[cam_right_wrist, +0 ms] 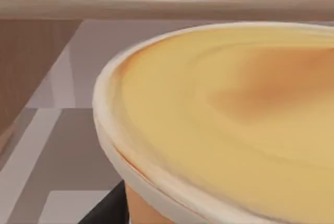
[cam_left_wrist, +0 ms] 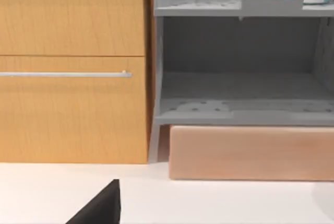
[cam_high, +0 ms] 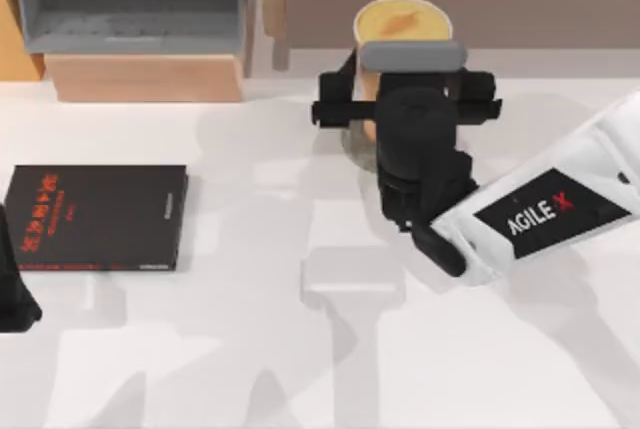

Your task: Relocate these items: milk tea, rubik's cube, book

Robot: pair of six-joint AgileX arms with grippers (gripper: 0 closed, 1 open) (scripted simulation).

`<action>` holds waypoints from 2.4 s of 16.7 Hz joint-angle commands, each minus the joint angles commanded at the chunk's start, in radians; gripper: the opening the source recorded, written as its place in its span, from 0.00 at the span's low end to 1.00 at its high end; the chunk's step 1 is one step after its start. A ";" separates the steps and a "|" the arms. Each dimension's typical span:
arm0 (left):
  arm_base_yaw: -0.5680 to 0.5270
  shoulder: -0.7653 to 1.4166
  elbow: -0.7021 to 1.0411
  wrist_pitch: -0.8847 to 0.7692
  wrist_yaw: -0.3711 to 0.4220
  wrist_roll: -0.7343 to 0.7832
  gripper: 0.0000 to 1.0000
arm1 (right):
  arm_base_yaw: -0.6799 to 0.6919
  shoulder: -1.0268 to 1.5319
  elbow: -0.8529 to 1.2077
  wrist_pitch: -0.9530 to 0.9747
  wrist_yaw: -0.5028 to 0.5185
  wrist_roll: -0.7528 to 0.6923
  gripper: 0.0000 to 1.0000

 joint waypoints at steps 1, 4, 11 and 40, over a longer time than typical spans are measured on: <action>0.000 0.000 0.000 0.000 0.000 0.000 1.00 | 0.000 0.000 0.000 0.000 0.000 0.000 1.00; 0.000 0.000 0.000 0.000 0.000 0.000 1.00 | 0.000 0.000 0.000 0.000 0.000 0.000 1.00; 0.000 0.000 0.000 0.000 0.000 0.000 1.00 | 0.018 -0.025 -0.048 0.021 0.021 0.003 1.00; 0.000 0.000 0.000 0.000 0.000 0.000 1.00 | 0.029 -0.278 0.091 -0.395 0.018 0.051 1.00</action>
